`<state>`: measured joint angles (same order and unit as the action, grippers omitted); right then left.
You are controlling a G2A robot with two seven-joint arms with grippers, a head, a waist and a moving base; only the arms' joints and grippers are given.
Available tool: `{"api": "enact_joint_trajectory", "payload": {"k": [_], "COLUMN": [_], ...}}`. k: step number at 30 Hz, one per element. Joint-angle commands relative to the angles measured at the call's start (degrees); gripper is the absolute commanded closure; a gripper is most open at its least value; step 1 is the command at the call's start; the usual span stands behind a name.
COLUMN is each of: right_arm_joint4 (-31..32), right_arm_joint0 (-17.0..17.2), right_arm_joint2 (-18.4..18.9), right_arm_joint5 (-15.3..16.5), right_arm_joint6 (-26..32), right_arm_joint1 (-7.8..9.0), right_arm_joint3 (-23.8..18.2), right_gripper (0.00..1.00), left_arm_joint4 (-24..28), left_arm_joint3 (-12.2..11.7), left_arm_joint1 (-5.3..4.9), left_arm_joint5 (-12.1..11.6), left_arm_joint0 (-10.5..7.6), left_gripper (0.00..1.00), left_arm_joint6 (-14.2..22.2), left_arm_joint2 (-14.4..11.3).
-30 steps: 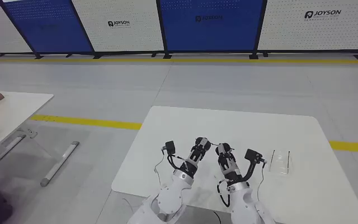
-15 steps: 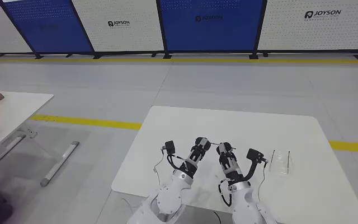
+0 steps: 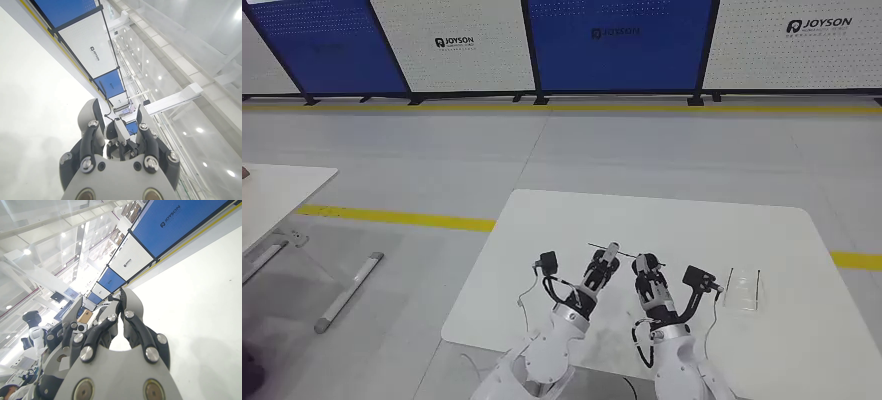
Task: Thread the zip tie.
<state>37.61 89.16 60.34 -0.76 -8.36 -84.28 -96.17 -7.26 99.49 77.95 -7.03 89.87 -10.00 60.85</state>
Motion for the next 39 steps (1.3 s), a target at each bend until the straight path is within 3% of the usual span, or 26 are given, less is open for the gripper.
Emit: {"api": "enact_joint_trajectory", "payload": {"k": [1, 6, 12, 19, 28, 31, 32, 39], "right_arm_joint4": [0.04, 0.32, 1.1, 1.25, 1.71, 1.81, 1.84, 1.93], "right_arm_joint0": [-0.04, -0.13, -0.02, 0.09, -0.21, -0.3, -0.31, -0.48], "right_arm_joint2": [-0.02, 0.01, 0.01, 0.23, 0.3, 0.24, 0.23, 0.22], "right_arm_joint5": [0.01, 0.48, 0.99, 1.37, 1.38, 1.37, 1.37, 1.21], "right_arm_joint6": [0.04, 0.45, 0.57, 0.44, 0.59, 0.67, 0.68, 0.97], "right_arm_joint1": [0.0, 0.05, 0.13, 0.2, 0.24, 0.23, 0.23, 0.24], "right_arm_joint3": [0.03, 0.06, 0.01, -0.07, 0.01, 0.03, 0.03, 0.19], "right_gripper": [1.0, 1.0, 1.0, 1.0, 1.0, 1.0, 1.0, 1.0], "left_arm_joint4": [-1.25, -3.14, -3.21, -3.12, -3.17, -2.96, -2.9, -2.49], "left_arm_joint3": [-0.15, -0.66, -1.29, -1.86, -2.52, -2.66, -2.71, -2.92], "left_arm_joint1": [-0.04, 0.0, 0.18, 0.35, 0.46, 0.51, 0.53, 0.6], "left_arm_joint5": [0.38, 1.71, 2.74, 3.76, 4.48, 4.67, 4.71, 4.76], "left_arm_joint0": [-0.12, -0.75, -1.65, -2.36, -2.76, -2.9, -2.96, -3.19], "left_gripper": [0.64, 0.76, 0.73, 0.87, 0.85, 0.91, 1.0, 1.0], "left_arm_joint6": [0.31, 0.69, 0.09, -0.41, -0.27, -0.43, -0.46, -0.27], "left_arm_joint2": [-0.24, -0.99, -1.34, -1.58, -1.8, -1.8, -1.79, -1.77]}}
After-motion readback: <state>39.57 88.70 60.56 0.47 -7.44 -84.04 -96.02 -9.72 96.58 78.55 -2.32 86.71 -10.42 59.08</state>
